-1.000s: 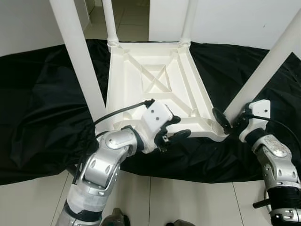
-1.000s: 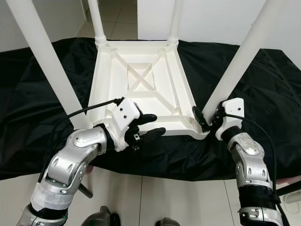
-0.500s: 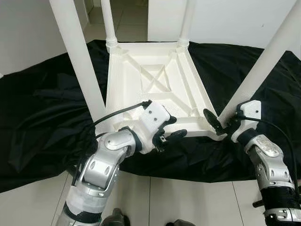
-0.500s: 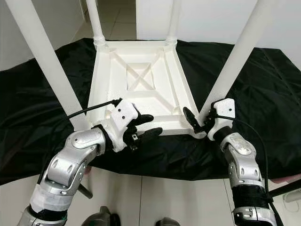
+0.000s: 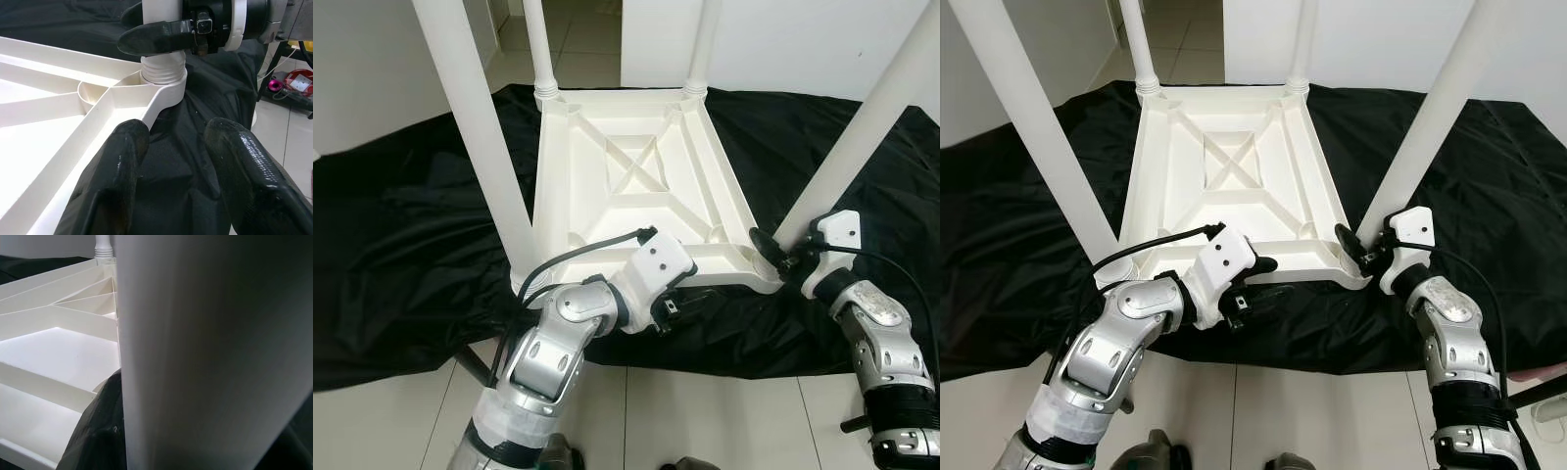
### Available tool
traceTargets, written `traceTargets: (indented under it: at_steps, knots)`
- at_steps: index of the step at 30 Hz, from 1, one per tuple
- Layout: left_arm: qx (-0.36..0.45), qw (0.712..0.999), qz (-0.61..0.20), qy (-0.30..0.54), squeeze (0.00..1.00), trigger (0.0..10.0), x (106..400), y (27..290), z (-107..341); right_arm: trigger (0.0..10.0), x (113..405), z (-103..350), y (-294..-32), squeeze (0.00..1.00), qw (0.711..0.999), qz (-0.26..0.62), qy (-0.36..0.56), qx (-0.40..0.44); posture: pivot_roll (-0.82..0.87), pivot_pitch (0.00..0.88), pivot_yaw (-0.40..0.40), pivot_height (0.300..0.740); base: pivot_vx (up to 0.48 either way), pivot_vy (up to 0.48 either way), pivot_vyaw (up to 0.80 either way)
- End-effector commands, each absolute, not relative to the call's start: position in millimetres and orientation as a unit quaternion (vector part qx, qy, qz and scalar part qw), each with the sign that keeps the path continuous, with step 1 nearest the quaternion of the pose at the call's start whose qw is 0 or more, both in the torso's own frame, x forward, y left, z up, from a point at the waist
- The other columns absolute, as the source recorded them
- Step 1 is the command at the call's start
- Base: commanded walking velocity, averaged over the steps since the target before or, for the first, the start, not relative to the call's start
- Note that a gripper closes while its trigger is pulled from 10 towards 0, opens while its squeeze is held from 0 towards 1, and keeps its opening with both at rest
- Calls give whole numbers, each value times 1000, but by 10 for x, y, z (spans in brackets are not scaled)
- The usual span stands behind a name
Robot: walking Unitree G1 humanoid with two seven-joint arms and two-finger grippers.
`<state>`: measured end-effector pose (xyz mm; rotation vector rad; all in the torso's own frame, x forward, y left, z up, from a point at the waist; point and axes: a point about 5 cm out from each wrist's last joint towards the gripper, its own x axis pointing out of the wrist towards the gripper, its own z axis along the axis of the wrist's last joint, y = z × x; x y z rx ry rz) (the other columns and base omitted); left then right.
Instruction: Building children table
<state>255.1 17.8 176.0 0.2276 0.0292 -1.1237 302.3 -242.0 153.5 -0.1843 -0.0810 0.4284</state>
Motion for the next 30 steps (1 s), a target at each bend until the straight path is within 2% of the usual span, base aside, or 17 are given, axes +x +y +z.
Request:
traceTargets:
  at_steps: [1, 5, 6, 8, 10, 12, 14, 15, 16, 17, 20, 28, 29, 30]
  knots:
    - [119, 890, -440, 2, 0, 10000, 2665, 208, 1758, 0, 3008, 1461, -2425, 0, 972, 213, -24, -91, -5, 6, 3, 740, 0, 0, 0]
    - [124, 891, -437, -4, 0, 10000, 2702, 208, 1781, 0, 3021, 1437, -2372, 0, 975, 203, -19, -85, -6, 5, 2, 740, 0, 0, 0]
    - [123, 893, -433, -4, 0, 10000, 2719, 216, 1785, 10000, 3053, 1430, -2323, 0, 982, 174, -15, -73, -8, 4, 2, 740, 0, 0, 0]
    - [123, 894, -430, -4, 0, 10000, 2731, 222, 1788, 10000, 3075, 1425, -2289, 0, 986, 154, -11, -65, -8, 4, 2, 740, 0, 0, 0]
    - [118, 897, -426, -3, 0, 10000, 2746, 227, 1787, 10000, 3084, 1435, -2043, 0, 989, 136, -20, -56, -15, 1, 4, 740, 0, 0, 0]
    - [117, 898, -425, -3, 0, 10000, 2750, 225, 1788, 10000, 3072, 1445, -1948, 0, 988, 141, -27, -57, -15, 1, 4, 740, 0, 0, 0]
    - [116, 902, -415, -1, 0, 10000, 2774, 225, 1784, 10000, 3083, 1433, -1778, 0, 995, 88, -23, -35, -17, 0, 3, 740, 0, 0, 0]
    - [116, 902, -415, -1, 0, 10000, 2774, 225, 1784, 10000, 3083, 1433, -1778, 0, 995, 88, -23, -35, -17, 0, 3, 740, 0, 0, 0]
    - [115, 905, -409, 0, 0, 10000, 2791, 232, 1780, 10000, 3090, 1426, -1747, 0, 999, 37, -19, -22, -17, 0, 3, 740, 0, 0, 0]
    - [115, 905, -409, 0, 0, 10000, 2791, 232, 1780, 10000, 3090, 1426, -1747, 0, 999, 37, -19, -22, -17, 0, 3, 740, 0, 0, 0]
    - [114, 914, -389, 6, 0, 10000, 2853, 280, 1768, 10000, 3048, 1428, -1686, 0, 996, -84, -22, -4, -19, 0, -1, 740, 0, 0, 0]
    - [115, 926, -359, 6, 0, 10000, 2953, 378, 1783, 10000, 3004, 1445, -1512, 0, 996, -85, -16, 14, -18, 0, -7, 740, 0, 0, 0]
    - [116, 928, -353, 7, 0, 10000, 2968, 396, 1785, 10000, 2996, 1465, -1512, 1000, 996, -84, -23, 14, -18, 0, -7, 740, 0, 0, 0]
    - [116, 928, -353, 7, 0, 10000, 2968, 396, 1785, 10000, 2996, 1465, -1512, 1000, 996, -84, -23, 14, -18, 0, -7, 740, 0, 0, 0]
